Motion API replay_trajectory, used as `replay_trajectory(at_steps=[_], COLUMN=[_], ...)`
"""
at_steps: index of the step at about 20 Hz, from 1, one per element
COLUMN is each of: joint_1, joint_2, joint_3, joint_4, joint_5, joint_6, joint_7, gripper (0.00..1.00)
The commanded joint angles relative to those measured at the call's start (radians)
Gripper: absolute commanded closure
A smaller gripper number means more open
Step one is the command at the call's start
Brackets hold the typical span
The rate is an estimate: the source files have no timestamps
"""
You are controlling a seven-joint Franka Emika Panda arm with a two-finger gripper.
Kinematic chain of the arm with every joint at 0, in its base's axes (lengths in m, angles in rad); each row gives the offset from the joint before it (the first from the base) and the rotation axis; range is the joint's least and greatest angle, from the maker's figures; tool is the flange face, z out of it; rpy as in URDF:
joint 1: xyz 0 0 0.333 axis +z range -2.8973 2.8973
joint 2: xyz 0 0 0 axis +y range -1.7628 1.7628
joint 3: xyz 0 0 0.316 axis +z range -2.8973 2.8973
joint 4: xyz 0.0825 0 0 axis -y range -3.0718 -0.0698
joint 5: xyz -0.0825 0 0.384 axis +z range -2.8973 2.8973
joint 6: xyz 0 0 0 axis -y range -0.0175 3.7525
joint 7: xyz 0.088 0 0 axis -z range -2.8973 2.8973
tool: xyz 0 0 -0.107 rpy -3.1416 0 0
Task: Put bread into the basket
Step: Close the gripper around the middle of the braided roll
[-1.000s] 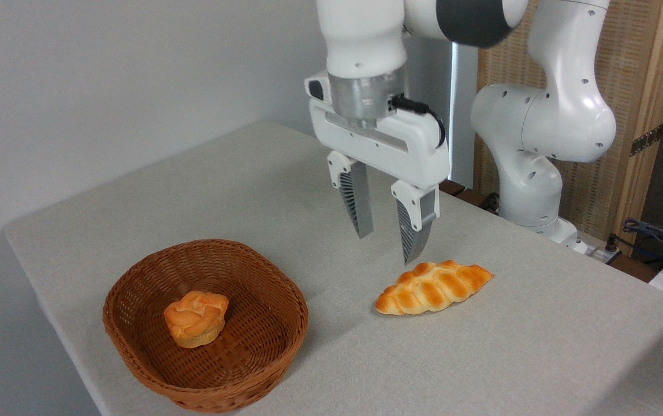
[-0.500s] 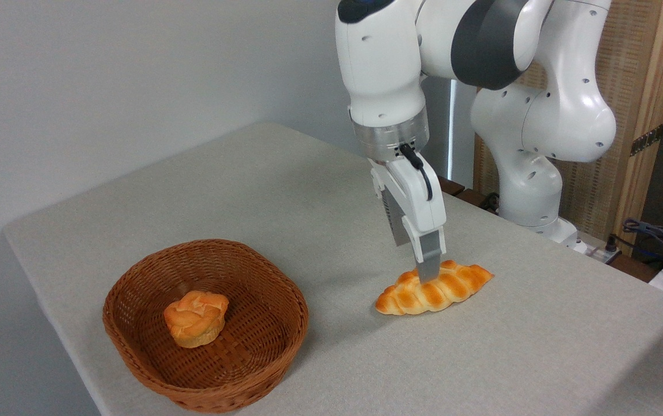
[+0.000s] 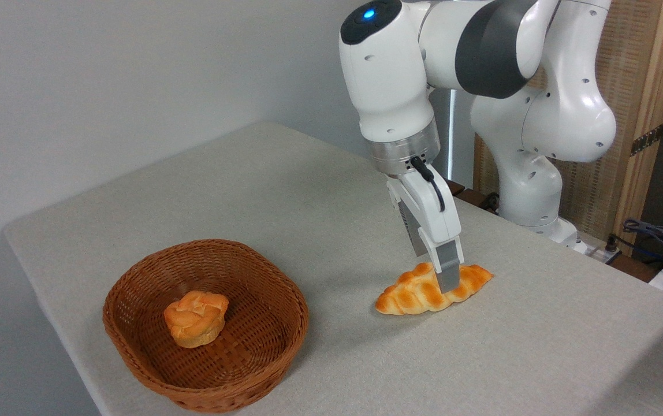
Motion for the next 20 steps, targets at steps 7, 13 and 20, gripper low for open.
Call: replay_trajectory(at_steps=[7, 13, 20], joint_1=[-0.005, -0.010, -0.017], joint_2=[0.011, 0.023, 0.038], joint_3=[0.014, 0.012, 0.009], joint_4=[-0.037, -0.048, -0.051], joint_5=[0.015, 0.013, -0.001], joint_6=[0.032, 0.037, 0.054], joint_7=[0.021, 0.021, 0.019], gripper=[0.00, 0.00, 0.00])
